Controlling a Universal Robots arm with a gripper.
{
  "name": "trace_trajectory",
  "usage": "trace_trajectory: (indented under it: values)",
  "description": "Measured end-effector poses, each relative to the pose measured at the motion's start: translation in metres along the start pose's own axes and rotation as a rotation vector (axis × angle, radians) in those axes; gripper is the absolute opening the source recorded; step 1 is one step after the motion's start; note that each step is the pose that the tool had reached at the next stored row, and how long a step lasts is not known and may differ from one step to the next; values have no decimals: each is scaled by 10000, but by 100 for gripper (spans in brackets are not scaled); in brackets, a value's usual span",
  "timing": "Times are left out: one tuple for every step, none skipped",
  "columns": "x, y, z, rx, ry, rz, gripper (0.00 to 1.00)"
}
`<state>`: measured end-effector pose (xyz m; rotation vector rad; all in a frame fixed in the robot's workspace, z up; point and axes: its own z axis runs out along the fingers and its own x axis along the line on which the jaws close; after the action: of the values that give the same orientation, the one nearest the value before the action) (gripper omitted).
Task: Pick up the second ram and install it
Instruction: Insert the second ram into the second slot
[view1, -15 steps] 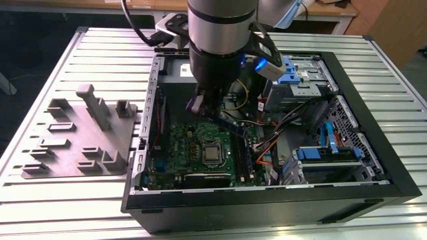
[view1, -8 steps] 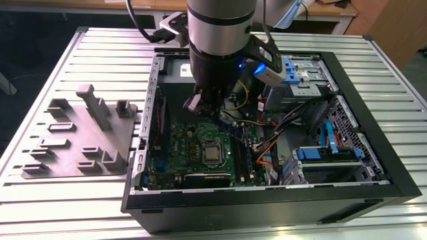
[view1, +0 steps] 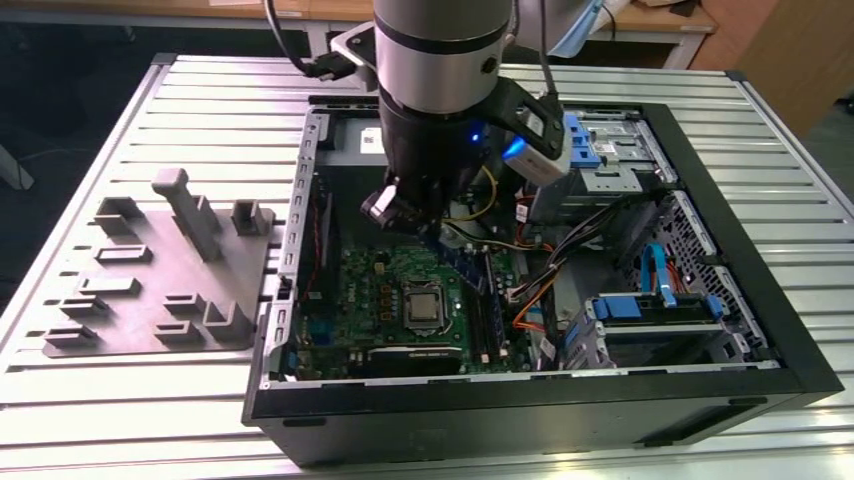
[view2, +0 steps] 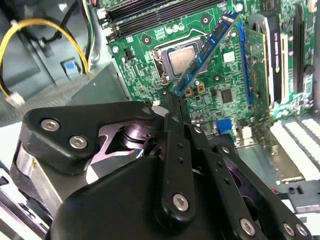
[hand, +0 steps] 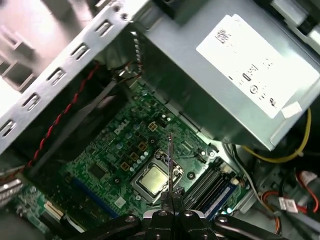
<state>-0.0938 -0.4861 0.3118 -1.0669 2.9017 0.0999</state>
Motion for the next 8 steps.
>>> trace_trajectory:
  values:
    - [0, 0, 2, 12, -8, 181, 11]
    - [0, 0, 5, 24, -16, 359, 11]
    - [0, 0, 7, 36, -24, 539, 11]
    - [1, 0, 10, 48, -32, 718, 11]
    - [1, -1, 12, 62, -40, 912, 11]
    - [1, -1, 15, 74, -48, 1093, 11]
    - [1, -1, 17, 86, -56, 1271, 11]
    - [1, -1, 20, 98, -64, 1452, 11]
